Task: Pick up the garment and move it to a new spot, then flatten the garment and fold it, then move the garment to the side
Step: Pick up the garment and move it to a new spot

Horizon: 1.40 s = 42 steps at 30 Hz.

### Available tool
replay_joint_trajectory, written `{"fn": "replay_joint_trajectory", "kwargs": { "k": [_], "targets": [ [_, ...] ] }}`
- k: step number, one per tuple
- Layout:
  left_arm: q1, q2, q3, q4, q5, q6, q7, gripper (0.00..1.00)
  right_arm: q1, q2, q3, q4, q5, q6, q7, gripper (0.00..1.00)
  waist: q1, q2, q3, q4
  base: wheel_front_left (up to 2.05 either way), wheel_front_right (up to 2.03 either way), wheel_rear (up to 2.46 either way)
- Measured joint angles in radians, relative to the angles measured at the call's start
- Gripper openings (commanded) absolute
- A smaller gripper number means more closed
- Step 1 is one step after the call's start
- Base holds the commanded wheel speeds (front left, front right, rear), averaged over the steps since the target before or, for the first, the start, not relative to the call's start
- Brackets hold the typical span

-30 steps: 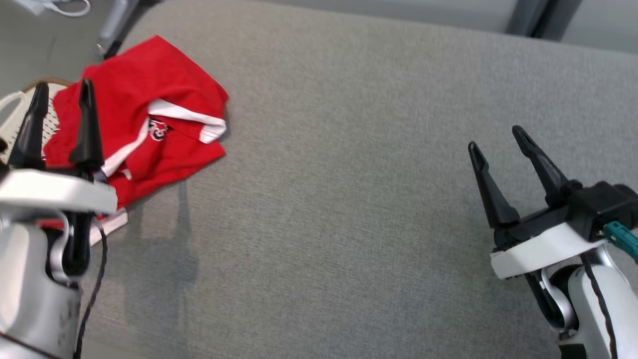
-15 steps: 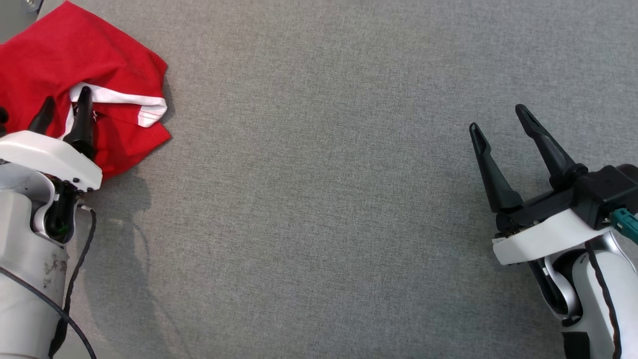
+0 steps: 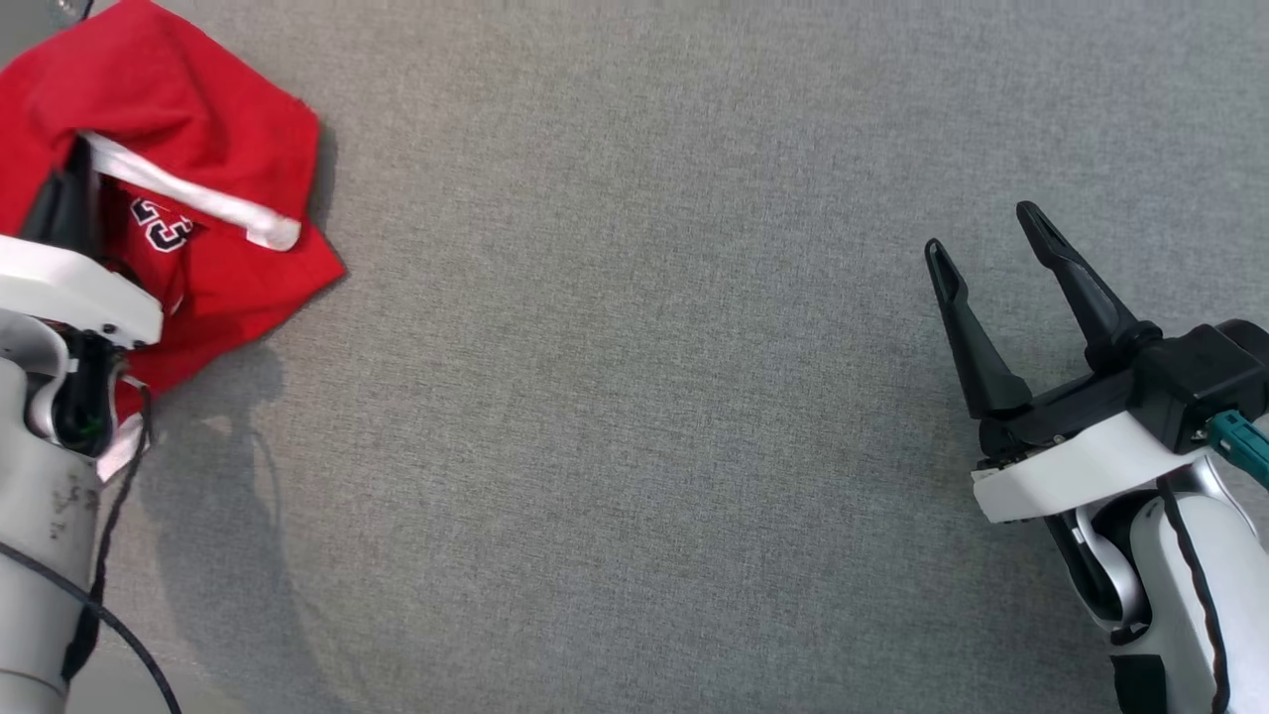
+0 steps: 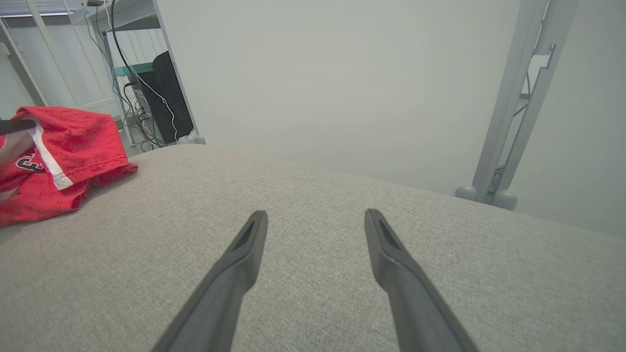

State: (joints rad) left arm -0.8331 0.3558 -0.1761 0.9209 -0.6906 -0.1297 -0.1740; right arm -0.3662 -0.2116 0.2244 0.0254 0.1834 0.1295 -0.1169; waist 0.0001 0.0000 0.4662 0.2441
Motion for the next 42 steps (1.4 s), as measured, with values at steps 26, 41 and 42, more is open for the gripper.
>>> {"fn": "replay_joint_trajectory", "kwargs": {
  "k": [26, 41, 42],
  "targets": [
    [0.530, 0.042, 0.085, -0.626, 0.094, 0.191, -0.073, 0.00, 0.166, 0.070, -0.015, 0.081, 0.048, 0.000, -0.092, 1.00, -0.0001, 0.0000, -0.336, -0.035, 0.00, 0.00, 0.00],
    [0.718, 0.007, -0.024, -0.996, 0.147, 0.289, 0.052, 0.00, 0.208, 0.086, -0.029, 0.046, 0.055, 0.000, -0.068, 1.00, -0.0001, 0.0000, -0.357, -0.132, 0.00, 0.00, 0.00],
    [0.712, 0.002, -0.042, -1.005, 0.150, 0.288, 0.064, 0.00, 0.206, 0.087, -0.031, 0.044, 0.054, 0.000, -0.067, 1.00, 0.0000, 0.0000, -0.352, -0.143, 0.00, 0.00, 0.00]
  ]
}}
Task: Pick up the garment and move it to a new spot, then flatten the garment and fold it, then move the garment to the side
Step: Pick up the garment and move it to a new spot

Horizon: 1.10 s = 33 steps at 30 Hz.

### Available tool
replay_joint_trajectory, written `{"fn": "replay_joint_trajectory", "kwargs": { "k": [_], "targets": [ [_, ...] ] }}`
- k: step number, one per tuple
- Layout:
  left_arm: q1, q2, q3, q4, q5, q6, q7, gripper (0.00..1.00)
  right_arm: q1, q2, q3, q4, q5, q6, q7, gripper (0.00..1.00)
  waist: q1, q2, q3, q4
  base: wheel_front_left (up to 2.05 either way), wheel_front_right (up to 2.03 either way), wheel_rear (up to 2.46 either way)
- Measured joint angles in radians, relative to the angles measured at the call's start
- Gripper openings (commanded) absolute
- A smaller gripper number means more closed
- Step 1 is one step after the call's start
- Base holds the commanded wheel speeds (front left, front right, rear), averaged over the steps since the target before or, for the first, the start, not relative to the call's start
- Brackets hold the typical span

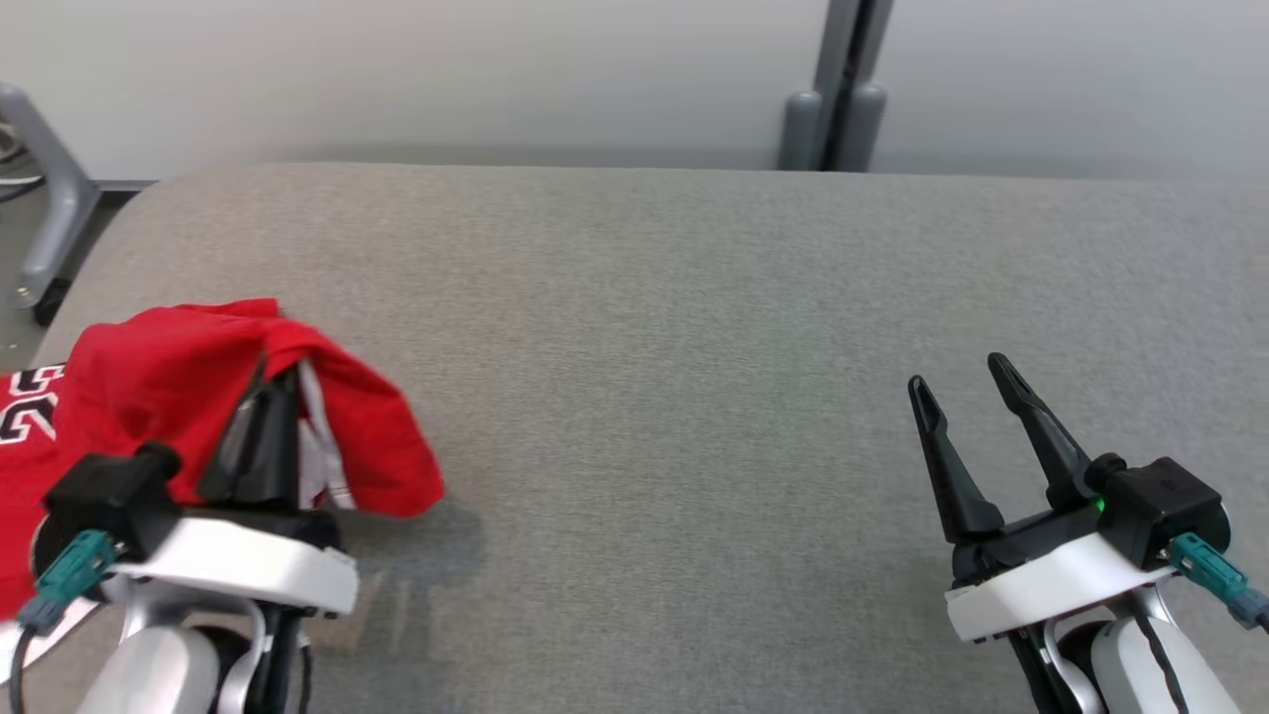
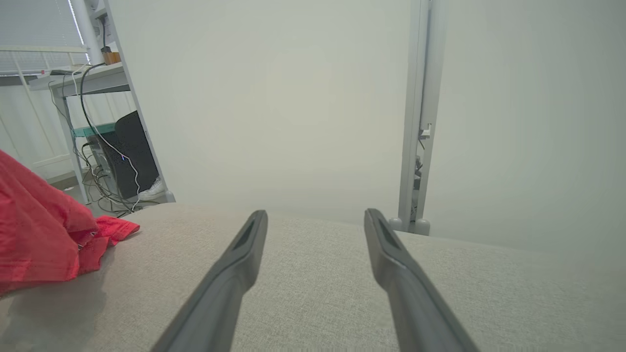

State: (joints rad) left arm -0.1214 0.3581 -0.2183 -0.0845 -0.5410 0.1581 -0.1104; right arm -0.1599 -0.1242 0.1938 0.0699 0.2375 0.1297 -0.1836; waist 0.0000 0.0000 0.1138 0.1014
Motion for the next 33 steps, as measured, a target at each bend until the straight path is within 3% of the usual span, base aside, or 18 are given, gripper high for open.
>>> {"fn": "replay_joint_trajectory", "kwargs": {
  "k": [20, 29, 30, 31, 32, 33],
  "targets": [
    [-0.304, -0.122, -0.293, 0.076, 0.081, -0.144, 0.138, 0.00, -0.036, 0.047, -0.063, 0.011, -0.016, 0.000, -0.044, 1.00, 0.0000, 0.0000, 0.204, -0.279, 0.00, 0.00, 0.00],
    [-0.346, -0.157, -0.360, 0.275, 0.070, -0.196, 0.179, 0.00, -0.058, 0.067, -0.062, 0.039, -0.005, 0.000, -0.067, 1.00, 0.0000, 0.0000, 0.294, -0.333, 0.00, 0.00, 0.00],
    [-0.351, -0.159, -0.363, 0.292, 0.068, -0.200, 0.174, 0.20, -0.059, 0.067, -0.063, 0.043, -0.003, 0.000, -0.068, 1.00, 0.0000, 0.0000, 0.296, -0.333, 0.00, 0.00, 0.00],
    [-0.358, -0.162, -0.363, 0.305, 0.068, -0.201, 0.169, 0.71, -0.059, 0.068, -0.063, 0.046, -0.001, 0.000, -0.069, 1.00, 0.0000, 0.0000, 0.296, -0.331, 0.00, 0.00, 0.00],
    [-0.362, -0.164, -0.363, 0.316, 0.068, -0.202, 0.161, 1.00, -0.060, 0.069, -0.063, 0.048, -0.001, 0.000, -0.072, 1.00, 0.0000, 0.0000, 0.294, -0.329, 0.00, 0.00, 0.00],
    [-0.362, -0.167, -0.365, 0.326, 0.068, -0.205, 0.156, 1.00, -0.061, 0.070, -0.063, 0.051, -0.001, 0.000, -0.072, 1.00, 0.0000, 0.0000, 0.291, -0.326, 0.00, 0.00, 0.00]
  ]
}}
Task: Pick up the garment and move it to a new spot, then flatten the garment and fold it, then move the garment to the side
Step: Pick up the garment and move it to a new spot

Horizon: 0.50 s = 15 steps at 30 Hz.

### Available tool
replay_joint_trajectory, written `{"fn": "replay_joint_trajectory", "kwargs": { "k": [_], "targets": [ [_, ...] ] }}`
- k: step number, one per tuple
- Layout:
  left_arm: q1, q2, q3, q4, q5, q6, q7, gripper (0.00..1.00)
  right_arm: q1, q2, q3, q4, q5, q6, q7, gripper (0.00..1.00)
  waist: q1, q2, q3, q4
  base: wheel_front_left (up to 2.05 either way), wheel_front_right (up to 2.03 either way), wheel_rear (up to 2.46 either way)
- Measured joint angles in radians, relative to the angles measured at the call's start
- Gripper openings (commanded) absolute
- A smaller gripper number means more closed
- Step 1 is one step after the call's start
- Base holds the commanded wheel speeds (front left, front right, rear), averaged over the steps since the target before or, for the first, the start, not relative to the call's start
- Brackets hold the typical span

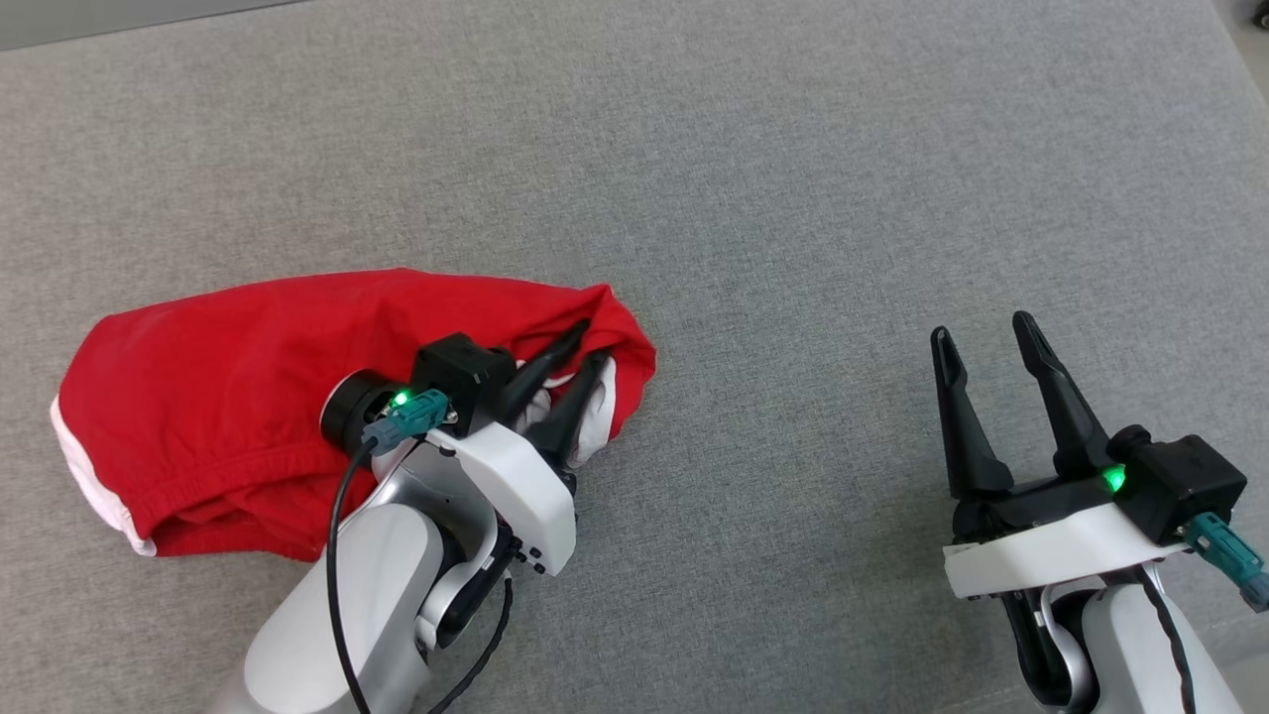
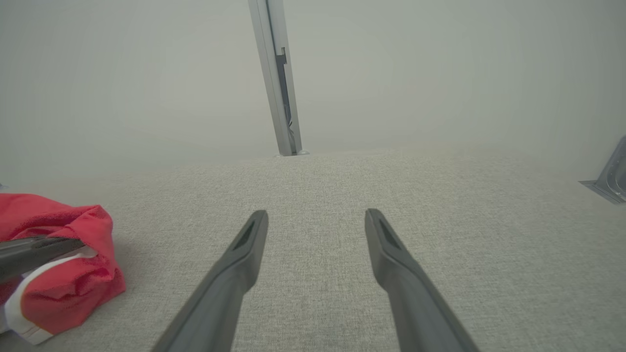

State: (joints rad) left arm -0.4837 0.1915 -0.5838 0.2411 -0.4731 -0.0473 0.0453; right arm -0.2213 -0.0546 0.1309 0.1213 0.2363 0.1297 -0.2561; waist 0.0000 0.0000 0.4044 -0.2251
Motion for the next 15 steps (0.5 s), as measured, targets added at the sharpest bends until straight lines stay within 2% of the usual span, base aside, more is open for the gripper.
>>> {"fn": "replay_joint_trajectory", "kwargs": {
  "k": [9, 15],
  "targets": [
    [0.021, -0.007, 0.009, 0.002, -0.005, 0.005, -0.091, 1.00, 0.001, 0.003, 0.002, 0.029, -0.004, 0.000, -0.001, 1.00, 0.0000, 0.0000, -0.070, 0.037, 0.00, 0.00, 0.00],
    [0.103, 0.009, 0.102, -0.023, -0.056, 0.068, -0.182, 1.00, 0.019, -0.005, -0.004, 0.043, -0.008, 0.000, -0.002, 1.00, 0.0000, 0.0000, -0.127, 0.089, 0.00, 0.00, 0.00]
  ]
}}
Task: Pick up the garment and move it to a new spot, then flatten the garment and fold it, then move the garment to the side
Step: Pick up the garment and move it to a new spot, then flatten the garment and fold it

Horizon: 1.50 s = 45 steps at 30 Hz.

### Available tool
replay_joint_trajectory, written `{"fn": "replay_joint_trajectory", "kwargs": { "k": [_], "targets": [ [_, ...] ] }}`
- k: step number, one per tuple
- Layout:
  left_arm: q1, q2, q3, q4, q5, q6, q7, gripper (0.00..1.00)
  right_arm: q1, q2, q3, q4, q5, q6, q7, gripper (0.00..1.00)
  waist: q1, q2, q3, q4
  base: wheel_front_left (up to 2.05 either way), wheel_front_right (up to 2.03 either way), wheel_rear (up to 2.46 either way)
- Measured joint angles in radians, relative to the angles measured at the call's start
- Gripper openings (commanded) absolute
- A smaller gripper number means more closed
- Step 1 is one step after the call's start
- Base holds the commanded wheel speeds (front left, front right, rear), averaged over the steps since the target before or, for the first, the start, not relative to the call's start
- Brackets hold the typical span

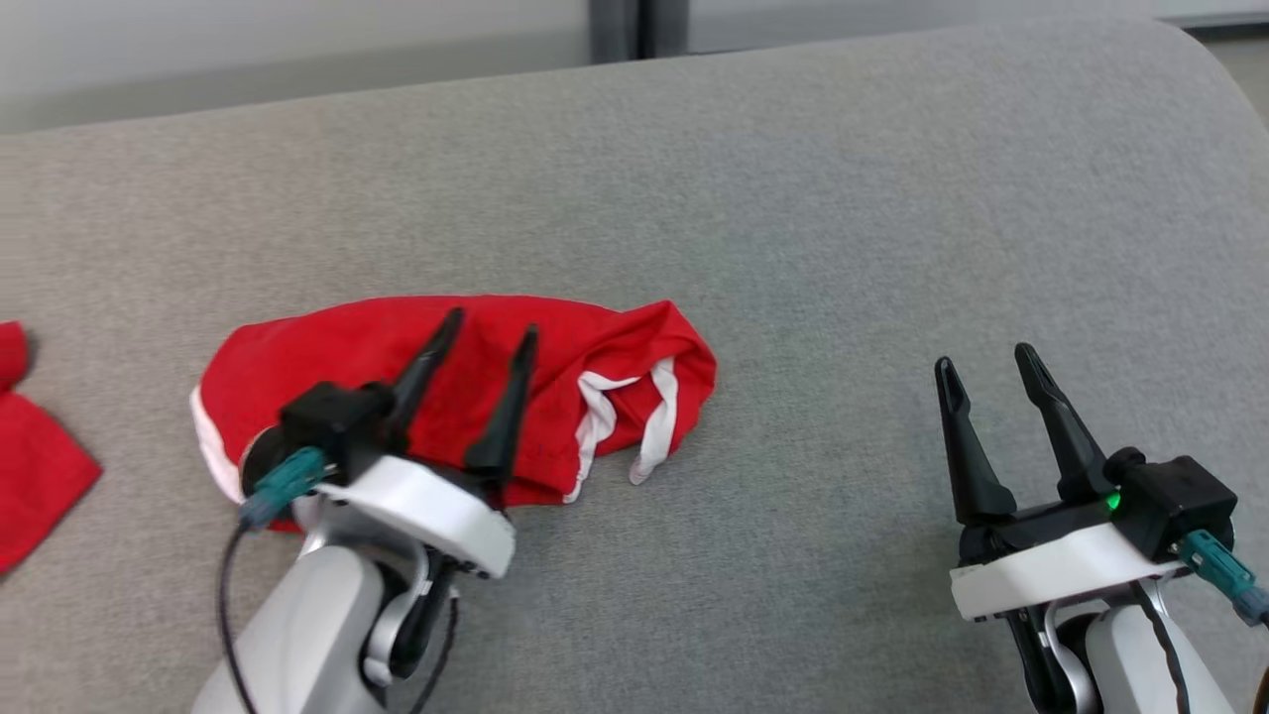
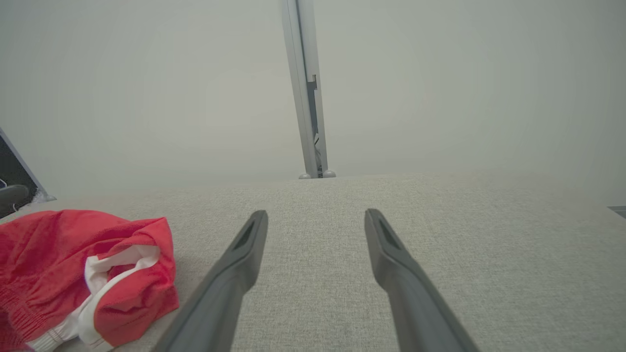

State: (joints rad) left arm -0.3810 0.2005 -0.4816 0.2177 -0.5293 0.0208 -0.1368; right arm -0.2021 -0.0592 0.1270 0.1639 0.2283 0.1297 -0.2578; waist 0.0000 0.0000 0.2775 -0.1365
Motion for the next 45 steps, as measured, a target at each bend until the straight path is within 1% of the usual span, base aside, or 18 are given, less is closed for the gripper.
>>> {"fn": "replay_joint_trajectory", "kwargs": {
  "k": [3, 6, 9, 14, 23, 28, 33, 38, 45],
  "targets": [
    [0.042, 0.016, 0.059, -0.011, -0.021, 0.036, -0.046, 1.00, 0.009, -0.008, -0.006, 0.002, -0.001, 0.000, 0.000, 1.00, 0.0000, 0.0000, -0.023, 0.032, 0.00, 0.00, 0.00],
    [0.088, 0.047, 0.114, -0.021, -0.035, 0.066, -0.077, 1.00, 0.017, -0.013, -0.013, -0.003, -0.008, 0.000, 0.002, 1.00, 0.0000, 0.0000, -0.045, 0.062, 0.00, 0.00, 0.00],
    [0.130, 0.071, 0.157, -0.048, -0.044, 0.080, -0.094, 1.00, 0.031, -0.020, -0.021, -0.010, -0.009, 0.000, 0.011, 1.00, 0.0000, 0.0000, -0.063, 0.092, 0.00, 0.00, 0.00],
    [0.203, 0.114, 0.206, -0.098, -0.050, 0.087, -0.110, 1.00, 0.050, -0.031, -0.026, -0.019, -0.014, 0.000, 0.026, 1.00, 0.0000, 0.0000, -0.090, 0.131, 0.00, 0.00, 0.00],
    [0.320, 0.170, 0.207, -0.178, -0.025, 0.112, -0.110, 1.00, 0.083, -0.048, -0.029, -0.033, -0.017, 0.000, 0.050, 1.00, 0.0000, 0.0000, -0.138, 0.148, 0.00, 0.00, 0.00],
    [0.370, 0.171, 0.195, -0.199, -0.016, 0.130, -0.101, 1.00, 0.118, -0.048, -0.041, -0.034, -0.017, 0.000, 0.056, 1.00, 0.0000, 0.0000, -0.168, 0.143, 0.00, 0.00, 0.00],
    [0.400, 0.178, 0.192, -0.202, -0.018, 0.130, -0.100, 1.00, 0.151, -0.053, -0.052, -0.048, -0.017, 0.000, 0.067, 1.00, 0.0000, 0.0000, -0.197, 0.137, 0.00, 0.00, 0.00],
    [0.435, 0.176, 0.185, -0.220, -0.018, 0.147, -0.092, 1.00, 0.185, -0.055, -0.058, -0.059, -0.017, 0.000, 0.081, 1.00, 0.0000, 0.0000, -0.226, 0.134, 0.00, 0.00, 0.00],
    [0.448, 0.178, 0.179, -0.231, -0.032, 0.147, -0.084, 1.00, 0.215, -0.049, -0.073, -0.076, -0.016, 0.000, 0.090, 1.00, 0.0000, 0.0000, -0.255, 0.134, 0.00, 0.00, 0.00]
  ]
}}
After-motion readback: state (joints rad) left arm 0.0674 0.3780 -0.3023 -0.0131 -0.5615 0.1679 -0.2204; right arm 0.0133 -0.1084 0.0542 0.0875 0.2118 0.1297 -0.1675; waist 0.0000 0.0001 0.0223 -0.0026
